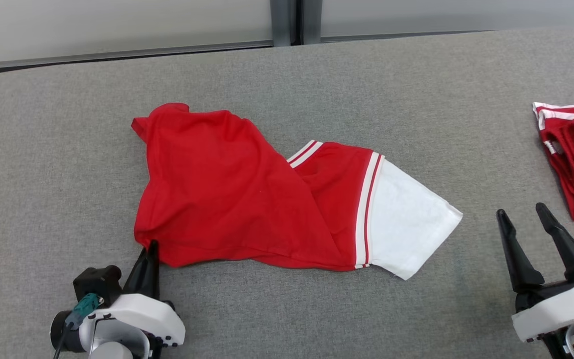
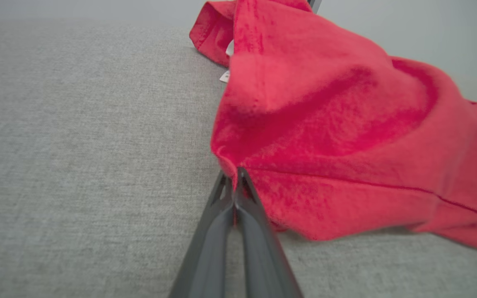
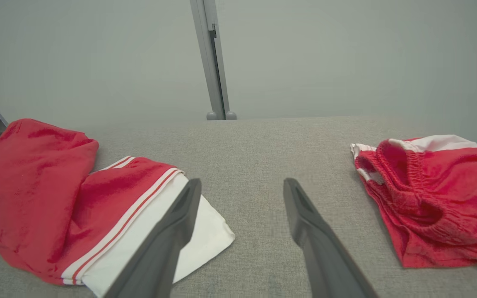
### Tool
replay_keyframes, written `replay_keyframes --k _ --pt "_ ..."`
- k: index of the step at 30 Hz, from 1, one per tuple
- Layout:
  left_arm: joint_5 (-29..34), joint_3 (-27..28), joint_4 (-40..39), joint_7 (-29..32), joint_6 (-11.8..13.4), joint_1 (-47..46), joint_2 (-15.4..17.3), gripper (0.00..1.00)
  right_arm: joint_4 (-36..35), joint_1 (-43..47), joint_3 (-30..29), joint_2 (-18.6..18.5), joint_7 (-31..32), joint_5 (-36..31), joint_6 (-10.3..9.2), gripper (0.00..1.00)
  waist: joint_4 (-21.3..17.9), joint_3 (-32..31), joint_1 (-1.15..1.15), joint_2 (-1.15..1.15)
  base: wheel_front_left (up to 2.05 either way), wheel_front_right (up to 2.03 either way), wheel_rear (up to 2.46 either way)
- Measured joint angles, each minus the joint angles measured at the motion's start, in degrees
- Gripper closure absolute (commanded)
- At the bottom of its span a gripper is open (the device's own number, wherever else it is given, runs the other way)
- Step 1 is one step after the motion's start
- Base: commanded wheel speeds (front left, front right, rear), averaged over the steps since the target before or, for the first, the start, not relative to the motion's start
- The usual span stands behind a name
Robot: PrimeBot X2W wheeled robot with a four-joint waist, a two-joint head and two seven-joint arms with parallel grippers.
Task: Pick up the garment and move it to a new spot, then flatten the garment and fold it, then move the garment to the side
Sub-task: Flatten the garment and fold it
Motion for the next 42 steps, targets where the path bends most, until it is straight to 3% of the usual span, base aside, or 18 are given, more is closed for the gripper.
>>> replay_keyframes --k 13,14,15,16,17,24,29,36,42 --pt "1.65 -1.08 -1.85 -2.52 0.05 -4.4 -1.37 1.0 19.7 -9.81 10.11 -0.73 -2.67 4.49 0.0 0.0 3.39 6.16 0.0 0.0 0.0 0.0 0.0" --pt "1.72 -1.04 -2.12 -2.56 0.09 -4.41 -1.41 1.0 20.91 -10.69 10.57 -0.74 -3.05 4.95 0.0 0.11 3.61 6.37 0.0 0.0 0.0 0.0 0.0" --pt "1.82 -1.02 -2.49 -2.61 0.2 -4.41 -1.4 1.0 22.08 -11.41 11.06 -0.86 -3.19 4.98 0.0 0.5 3.79 6.51 0.0 0.0 0.0 0.0 0.0" --pt "1.96 -0.91 -2.89 -2.83 0.27 -4.4 -1.33 1.0 22.98 -12.02 11.57 -0.97 -3.6 5.11 0.0 0.7 3.89 6.59 0.0 0.0 0.0 0.0 0.0" --pt "2.16 -0.8 -3.43 -2.93 0.37 -4.39 -1.25 1.0 23.69 -12.56 12.07 -1.01 -4.03 5.47 -0.01 1.0 3.9 6.59 0.0 0.0 0.0 0.0 0.0" --pt "4.25 0.42 -11.98 -3.26 1.87 -1.57 -0.34 1.0 24.85 -13.32 12.6 -1.23 -8.66 7.59 0.08 1.0 3.2 5.22 0.0 0.0 0.0 0.0 0.0" --pt "6.38 0.82 -20.0 -3.33 3.19 -0.26 0.49 1.0 19.76 -13.34 9.35 -2.58 -11.84 7.78 0.07 1.0 2.89 3.31 0.0 0.0 0.0 0.0 0.0" --pt "9.53 0.63 -31.61 -2.13 5.04 -1.2 2.35 1.0 5.78 -13.29 0.1 -4.21 -13.05 3.61 0.05 1.0 2.24 0.12 0.0 0.0 0.0 0.0 0.0" --pt "11.43 0.77 -41.0 -0.01 5.6 -6.09 3.57 1.0 -10.26 -14.4 -8.94 -4.05 -9.18 -0.9 0.05 1.0 1.08 -2.43 0.0 0.0 0.0 0.0 0.0"
